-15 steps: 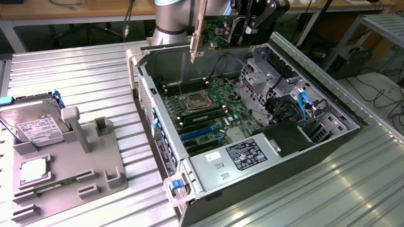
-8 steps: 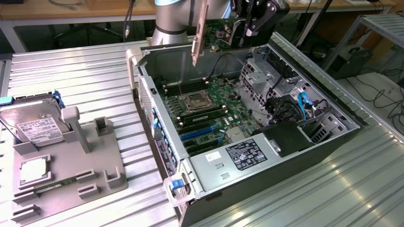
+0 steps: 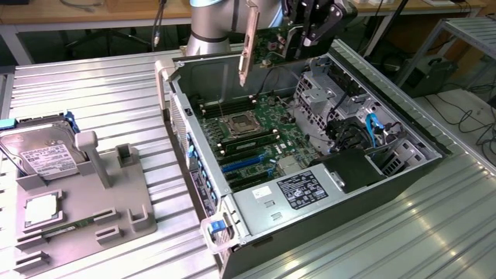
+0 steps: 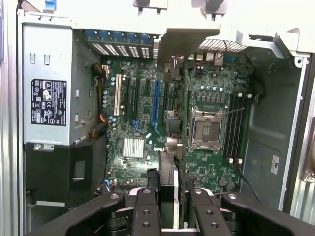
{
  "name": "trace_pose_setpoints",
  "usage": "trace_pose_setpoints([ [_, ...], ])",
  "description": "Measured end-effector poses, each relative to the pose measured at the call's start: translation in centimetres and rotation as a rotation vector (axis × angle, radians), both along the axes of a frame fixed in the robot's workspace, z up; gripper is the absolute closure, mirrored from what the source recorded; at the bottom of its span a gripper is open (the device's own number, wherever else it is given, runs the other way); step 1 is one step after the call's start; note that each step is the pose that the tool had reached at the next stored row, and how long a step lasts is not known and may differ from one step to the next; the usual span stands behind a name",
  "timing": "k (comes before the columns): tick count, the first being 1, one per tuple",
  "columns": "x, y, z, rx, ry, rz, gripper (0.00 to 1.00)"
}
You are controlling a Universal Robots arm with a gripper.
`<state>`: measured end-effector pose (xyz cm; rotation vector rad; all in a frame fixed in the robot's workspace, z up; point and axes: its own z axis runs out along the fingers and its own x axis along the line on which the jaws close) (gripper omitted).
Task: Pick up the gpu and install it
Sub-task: 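Insert the gpu into the slot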
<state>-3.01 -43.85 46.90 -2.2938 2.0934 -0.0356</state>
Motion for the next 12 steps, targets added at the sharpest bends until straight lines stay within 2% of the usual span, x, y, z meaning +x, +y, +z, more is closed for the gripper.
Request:
trace_pose_setpoints([
  [2,0.0,0.0,-0.06,0.0,-0.0044,0.008,0.72],
  [12,-0.01,0.0,-0.26,0.0002,-0.0055,0.031,0.72],
])
